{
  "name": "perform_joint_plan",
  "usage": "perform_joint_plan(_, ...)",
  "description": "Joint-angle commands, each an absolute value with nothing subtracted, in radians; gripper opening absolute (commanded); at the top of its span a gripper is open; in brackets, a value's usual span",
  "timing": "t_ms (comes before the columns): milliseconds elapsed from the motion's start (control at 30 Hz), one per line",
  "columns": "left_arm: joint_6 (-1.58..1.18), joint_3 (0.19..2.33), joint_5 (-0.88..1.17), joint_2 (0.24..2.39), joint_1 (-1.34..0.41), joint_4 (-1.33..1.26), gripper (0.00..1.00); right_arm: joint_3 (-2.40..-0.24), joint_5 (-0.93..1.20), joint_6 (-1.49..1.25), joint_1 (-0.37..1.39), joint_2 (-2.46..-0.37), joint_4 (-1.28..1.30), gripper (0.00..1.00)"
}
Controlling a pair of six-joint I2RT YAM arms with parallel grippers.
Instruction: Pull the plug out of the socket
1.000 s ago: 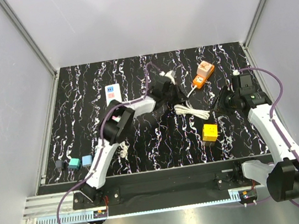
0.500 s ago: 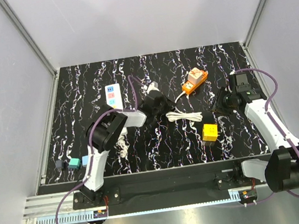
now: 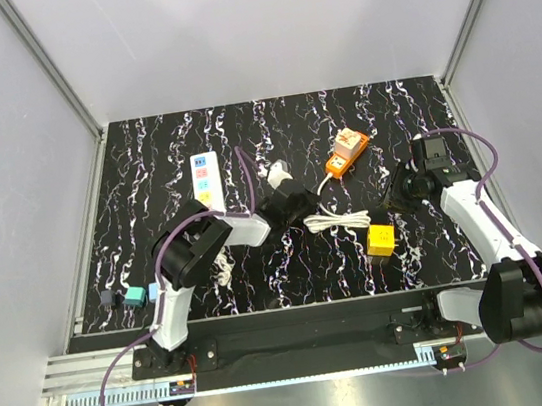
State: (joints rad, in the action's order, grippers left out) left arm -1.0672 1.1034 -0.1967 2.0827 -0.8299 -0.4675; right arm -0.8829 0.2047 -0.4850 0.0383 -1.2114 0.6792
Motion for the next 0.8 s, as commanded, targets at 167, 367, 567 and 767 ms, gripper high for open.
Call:
perform_joint_plan(167, -1.057, 1.075, -0.311, 2.005, -0.853, -0.526, 0.0, -0.874, 0.206, -0.456, 0.037, -1.187, 0.653, 0.39)
perform_joint_plan(367, -1.009, 1.081, -0.371, 1.953, -0.851, -0.465, 0.0, -0.888, 0.215, -0.448, 0.037, -1.213, 0.655, 0.41)
perform_joint_plan(567, -0.939, 1.072, -0.394, 1.91, -0.851, -0.475, 0.59, -0.905, 0.209, -0.436, 0.037, -1.23, 0.653, 0.42)
perform_joint_plan(767, -0.757, 1.196, -0.301, 1.917, -0.836, -0.43, 0.86, -0.9, 0.215, -0.422, 0.037, -1.244, 0.655, 0.43)
